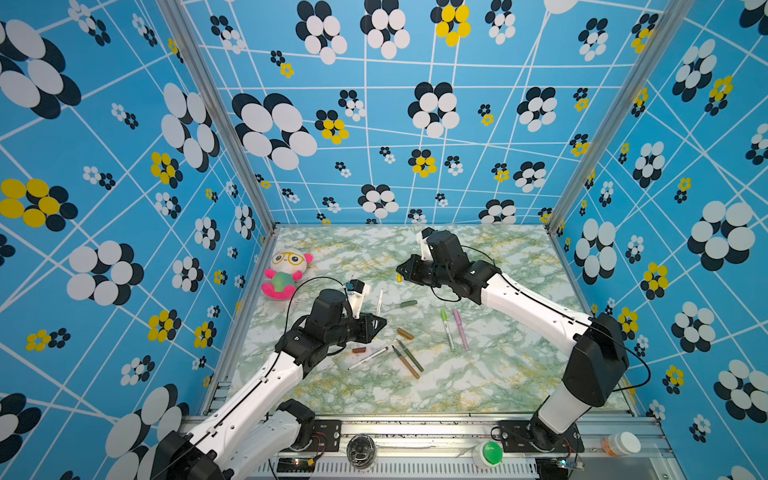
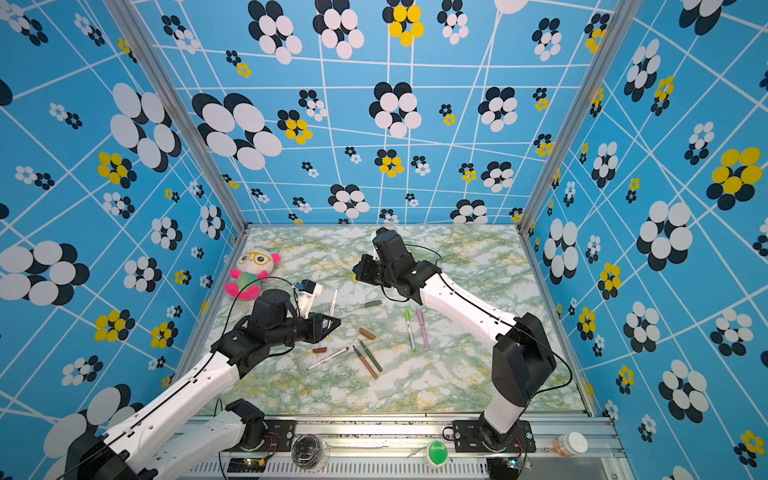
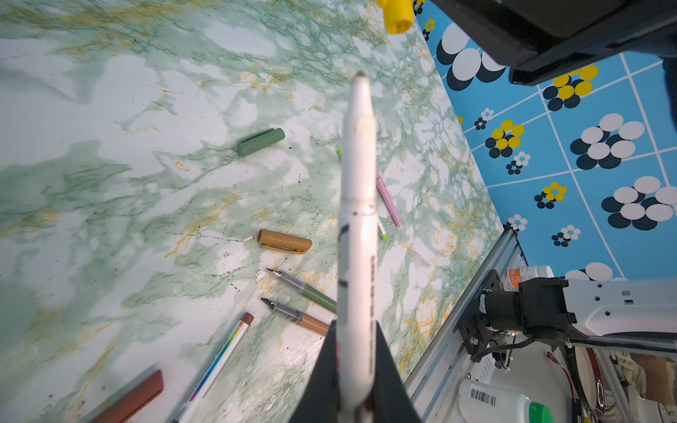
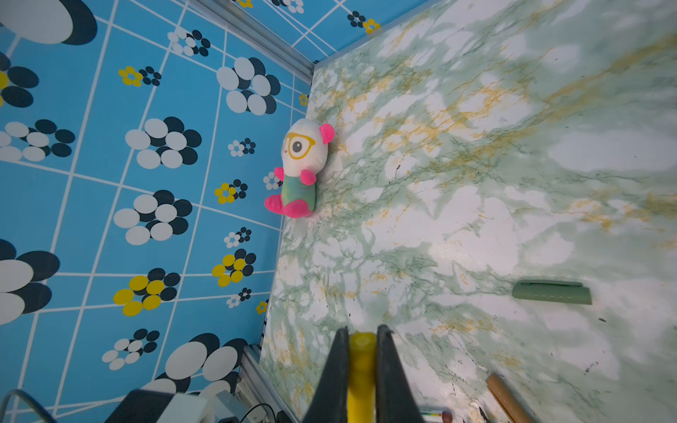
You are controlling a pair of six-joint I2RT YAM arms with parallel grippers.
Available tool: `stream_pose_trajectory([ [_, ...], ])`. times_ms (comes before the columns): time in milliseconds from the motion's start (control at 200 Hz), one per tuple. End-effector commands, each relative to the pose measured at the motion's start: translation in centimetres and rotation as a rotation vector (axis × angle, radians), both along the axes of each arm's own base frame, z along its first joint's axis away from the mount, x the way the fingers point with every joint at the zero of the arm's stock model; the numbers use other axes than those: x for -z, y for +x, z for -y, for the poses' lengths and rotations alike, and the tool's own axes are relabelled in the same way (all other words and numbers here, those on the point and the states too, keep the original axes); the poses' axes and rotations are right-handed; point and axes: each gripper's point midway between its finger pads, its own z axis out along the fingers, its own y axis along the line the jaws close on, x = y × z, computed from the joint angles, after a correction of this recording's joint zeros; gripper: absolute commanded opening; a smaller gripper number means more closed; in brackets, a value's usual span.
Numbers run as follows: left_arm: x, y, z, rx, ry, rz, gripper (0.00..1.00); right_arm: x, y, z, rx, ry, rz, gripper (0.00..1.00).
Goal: Insert the pens into the pen caps
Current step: 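Lift the yellow cap with the right gripper above the left-held marker tip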
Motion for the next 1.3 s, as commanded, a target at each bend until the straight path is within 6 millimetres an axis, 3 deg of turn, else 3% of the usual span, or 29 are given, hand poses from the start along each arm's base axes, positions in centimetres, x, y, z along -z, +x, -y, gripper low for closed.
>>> stream_pose_trajectory([
  [0,-1.8,0.5,0.7,0.024,-0.012,0.068,0.0,-2.2,-0.6,-0.7,-0.025,0.095,0.014,0.0],
  [610,-1.9,0.7,0.8,0.011,0.012,0.085,0.0,-0.7,-1.7,-3.3,-0.083,0.161,-0.066,0.0],
  [1294,-1.8,1.2,0.3,-0.03,0.024,0.095,0.0,0.1,-3.0,-4.3,-0.122,0.144,-0.085,0.0],
])
